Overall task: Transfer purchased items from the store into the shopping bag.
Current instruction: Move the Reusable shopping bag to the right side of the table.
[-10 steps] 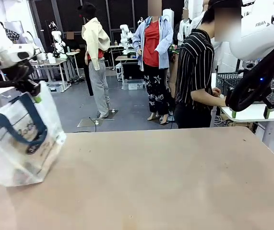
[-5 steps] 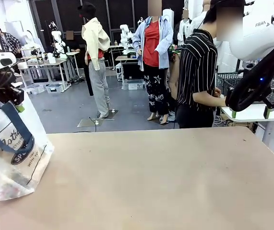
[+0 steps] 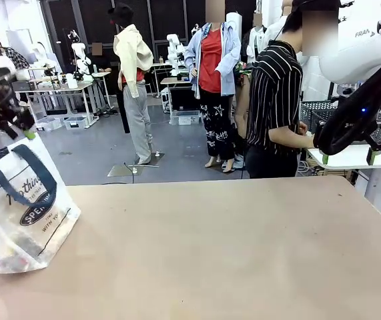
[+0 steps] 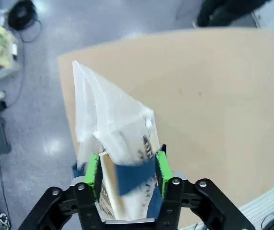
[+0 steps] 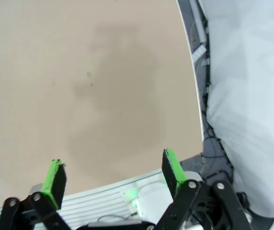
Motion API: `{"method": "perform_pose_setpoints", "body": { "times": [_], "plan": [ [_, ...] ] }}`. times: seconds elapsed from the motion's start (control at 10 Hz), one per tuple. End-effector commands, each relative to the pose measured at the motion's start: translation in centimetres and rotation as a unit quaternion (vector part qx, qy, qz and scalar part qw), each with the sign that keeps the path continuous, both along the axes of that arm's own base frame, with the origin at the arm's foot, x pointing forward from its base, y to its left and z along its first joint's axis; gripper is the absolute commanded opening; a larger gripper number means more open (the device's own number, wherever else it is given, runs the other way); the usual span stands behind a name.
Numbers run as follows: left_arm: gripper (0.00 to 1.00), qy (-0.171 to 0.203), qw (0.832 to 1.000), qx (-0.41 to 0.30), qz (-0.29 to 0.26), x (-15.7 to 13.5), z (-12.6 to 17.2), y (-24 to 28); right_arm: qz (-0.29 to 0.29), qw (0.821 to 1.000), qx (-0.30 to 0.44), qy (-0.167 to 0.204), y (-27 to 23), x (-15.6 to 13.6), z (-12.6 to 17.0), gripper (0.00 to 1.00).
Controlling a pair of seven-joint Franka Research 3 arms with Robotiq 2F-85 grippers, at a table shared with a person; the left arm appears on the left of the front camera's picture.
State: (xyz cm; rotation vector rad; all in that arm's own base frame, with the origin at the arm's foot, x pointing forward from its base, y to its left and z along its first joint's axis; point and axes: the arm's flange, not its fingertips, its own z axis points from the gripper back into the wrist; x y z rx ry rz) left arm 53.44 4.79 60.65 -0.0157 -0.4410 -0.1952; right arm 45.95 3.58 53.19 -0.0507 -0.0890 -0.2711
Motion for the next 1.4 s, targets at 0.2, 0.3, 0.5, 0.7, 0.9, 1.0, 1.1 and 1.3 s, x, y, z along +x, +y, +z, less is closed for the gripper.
{"method": "perform_pose_setpoints", "body": {
  "times": [0.2,0.3,0.5,0.7,0.9,1.0,1.1,1.3],
  "plan": [
    [1.00,-0.128,0.988,0.084,0.037,-3.9,6.6,-6.4,0.003,1.000,-0.010,0.002,0.0,0.0,0.1,1.00],
    [1.00,-0.130,0.986,0.098,-0.032,-3.4,6.9,-9.7,0.003,1.000,-0.010,0.002,0.0,0.0,0.1,1.00],
    [1.00,-0.102,0.982,0.085,-0.135,0.0,4.7,-16.4,0.003,1.000,-0.010,0.002,0.0,0.0,0.1,1.00],
    [1.00,-0.082,0.979,0.037,-0.183,3.9,1.6,-21.2,0.003,1.000,-0.010,0.002,0.0,0.0,0.1,1.00],
    [1.00,-0.010,0.974,-0.017,-0.227,9.2,-3.5,-23.0,0.003,1.000,-0.010,0.002,0.0,0.0,0.1,1.00],
    [1.00,-0.004,0.977,-0.028,-0.211,10.7,-5.5,-23.4,0.003,1.000,-0.010,0.002,0.0,0.0,0.1,1.00],
    [1.00,0.005,0.970,-0.069,-0.234,11.5,-6.9,-23.6,0.003,1.000,-0.010,0.002,0.0,0.0,0.1,1.00],
    [1.00,0.014,0.968,-0.073,-0.239,12.8,-8.3,-23.9,0.003,1.000,-0.010,0.002,0.0,0.0,0.1,1.00]
  ]
}}
